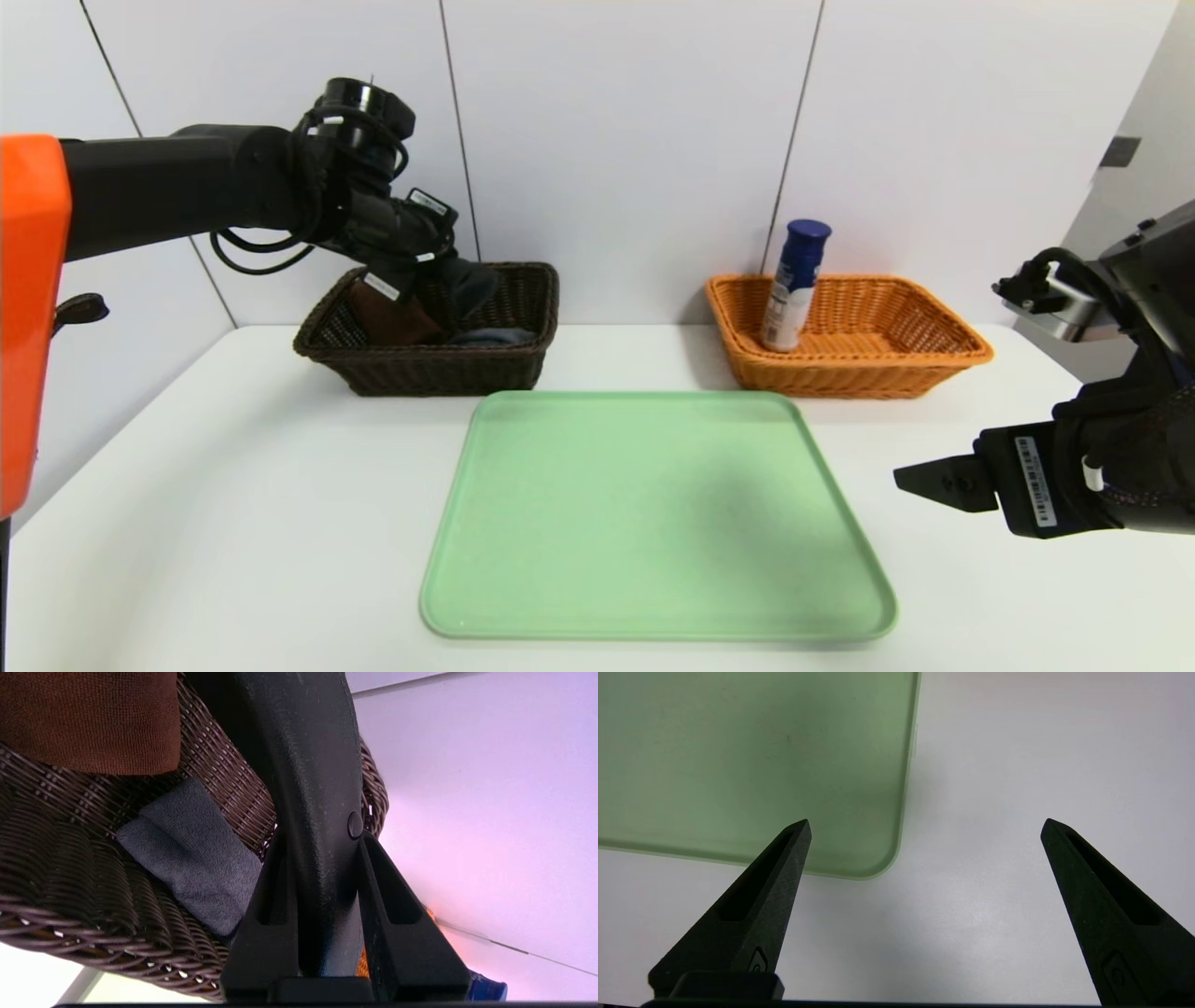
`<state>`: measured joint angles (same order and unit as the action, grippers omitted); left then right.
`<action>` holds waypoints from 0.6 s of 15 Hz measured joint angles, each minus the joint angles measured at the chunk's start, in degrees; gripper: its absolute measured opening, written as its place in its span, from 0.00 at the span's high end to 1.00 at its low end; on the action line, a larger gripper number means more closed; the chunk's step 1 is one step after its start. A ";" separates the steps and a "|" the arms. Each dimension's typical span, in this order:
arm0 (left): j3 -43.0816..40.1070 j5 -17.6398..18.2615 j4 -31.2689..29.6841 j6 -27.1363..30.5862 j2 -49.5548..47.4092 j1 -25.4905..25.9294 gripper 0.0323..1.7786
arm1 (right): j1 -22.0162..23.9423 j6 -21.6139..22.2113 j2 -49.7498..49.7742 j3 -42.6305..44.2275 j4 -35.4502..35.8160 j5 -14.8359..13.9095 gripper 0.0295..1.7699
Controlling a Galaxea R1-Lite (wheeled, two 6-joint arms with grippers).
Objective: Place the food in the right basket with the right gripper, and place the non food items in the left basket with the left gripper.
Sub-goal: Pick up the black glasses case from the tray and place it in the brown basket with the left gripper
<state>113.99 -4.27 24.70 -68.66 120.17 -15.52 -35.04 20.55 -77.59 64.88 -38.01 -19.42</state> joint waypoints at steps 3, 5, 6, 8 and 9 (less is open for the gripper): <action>0.00 -0.44 -2.27 0.06 1.27 0.04 0.79 | -0.02 -0.16 -0.02 -0.11 0.09 -0.01 0.04; -0.07 -1.32 -2.32 0.09 2.38 0.04 0.79 | -0.02 -0.18 -0.07 0.02 0.17 -0.04 0.04; -0.07 -1.57 -2.32 0.20 2.90 0.01 0.79 | -0.02 -0.18 -0.09 0.02 0.26 -0.01 0.04; -0.11 -1.74 -2.51 0.83 3.63 0.00 0.79 | -0.07 -0.33 -0.18 0.02 1.79 -0.01 0.04; -0.11 -1.79 -2.55 1.13 3.85 -0.02 0.79 | -0.10 -0.40 -0.27 -0.05 2.07 0.00 0.04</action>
<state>113.88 -6.06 22.15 -67.52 124.03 -15.54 -35.13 20.15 -77.86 64.83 -35.94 -19.42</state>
